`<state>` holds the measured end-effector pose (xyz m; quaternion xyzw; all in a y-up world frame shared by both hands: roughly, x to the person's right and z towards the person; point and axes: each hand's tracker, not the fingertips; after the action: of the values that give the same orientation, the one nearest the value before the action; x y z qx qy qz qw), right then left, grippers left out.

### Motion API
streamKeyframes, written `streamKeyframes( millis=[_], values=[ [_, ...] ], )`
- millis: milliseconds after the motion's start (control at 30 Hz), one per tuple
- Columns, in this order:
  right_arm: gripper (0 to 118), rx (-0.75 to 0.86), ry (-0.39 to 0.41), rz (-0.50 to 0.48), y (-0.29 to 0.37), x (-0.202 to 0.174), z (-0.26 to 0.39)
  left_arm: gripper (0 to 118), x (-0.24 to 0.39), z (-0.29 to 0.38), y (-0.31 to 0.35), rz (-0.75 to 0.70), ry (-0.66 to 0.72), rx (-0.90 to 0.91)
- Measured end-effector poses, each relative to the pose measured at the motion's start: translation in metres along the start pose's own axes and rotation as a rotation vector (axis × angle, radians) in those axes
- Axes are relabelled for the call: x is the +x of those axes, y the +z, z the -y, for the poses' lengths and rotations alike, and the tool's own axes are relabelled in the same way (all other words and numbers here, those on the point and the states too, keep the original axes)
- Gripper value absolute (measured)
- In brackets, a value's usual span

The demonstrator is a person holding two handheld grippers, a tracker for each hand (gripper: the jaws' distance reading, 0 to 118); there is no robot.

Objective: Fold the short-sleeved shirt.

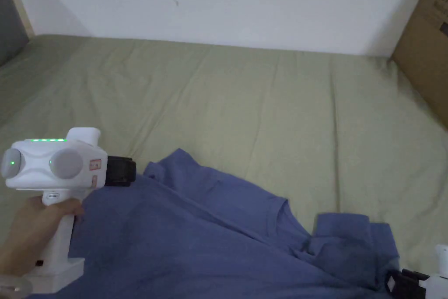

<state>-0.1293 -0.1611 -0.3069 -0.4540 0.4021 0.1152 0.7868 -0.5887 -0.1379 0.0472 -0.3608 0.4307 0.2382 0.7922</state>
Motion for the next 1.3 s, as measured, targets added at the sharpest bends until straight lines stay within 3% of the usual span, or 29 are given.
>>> streamKeyframes(
  millis=[100,167,233,300,367,400,433,467,567,733,867,1100,1233,1300],
  values=[
    [5,-0.013,-0.002,-0.001,0.003,-0.003,-0.005,113,0.000,-0.010,-0.025,0.013,0.017,-0.027],
    [5,0.018,0.004,0.001,0.005,-0.004,-0.004,100,0.001,-0.011,-0.043,0.003,-0.001,-0.047],
    [5,0.034,0.015,0.007,0.006,-0.008,-0.004,96,0.002,-0.008,-0.057,0.009,-0.007,-0.093],
    [5,0.029,0.021,0.002,0.004,-0.011,-0.004,72,0.004,0.004,-0.071,-0.005,-0.023,-0.118],
    [5,0.028,0.029,0.000,0.004,-0.015,-0.005,68,0.003,0.005,-0.063,0.004,0.008,-0.074],
    [5,0.028,0.033,-0.002,0.004,-0.017,-0.005,55,0.002,0.004,-0.056,-0.005,0.019,-0.048],
    [5,0.028,0.030,-0.001,0.005,-0.017,-0.005,10,-0.001,0.005,-0.054,-0.025,0.008,-0.031],
    [5,0.028,0.014,-0.010,0.004,-0.017,-0.005,2,-0.004,0.006,-0.053,-0.015,0.016,-0.041],
    [5,0.035,-0.021,0.000,0.006,-0.019,-0.006,2,-0.003,0.001,-0.047,0.012,0.033,-0.079],
    [5,0.106,0.014,-0.011,0.027,-0.029,-0.023,2,0.000,-0.013,0.006,-0.006,-0.032,-0.019],
    [5,0.172,-0.017,-0.063,0.049,-0.036,-0.048,2,-0.001,-0.033,0.073,-0.027,-0.074,0.091],
    [5,0.360,0.070,-0.130,0.118,-0.060,-0.114,2,0.005,-0.073,0.215,-0.114,-0.191,0.351],
    [5,0.455,0.039,-0.158,0.159,-0.065,-0.158,2,0.007,-0.099,0.282,-0.161,-0.183,0.465],
    [5,0.466,0.063,-0.158,0.177,-0.067,-0.189,2,0.009,-0.114,0.311,-0.200,-0.194,0.509]
  ],
)
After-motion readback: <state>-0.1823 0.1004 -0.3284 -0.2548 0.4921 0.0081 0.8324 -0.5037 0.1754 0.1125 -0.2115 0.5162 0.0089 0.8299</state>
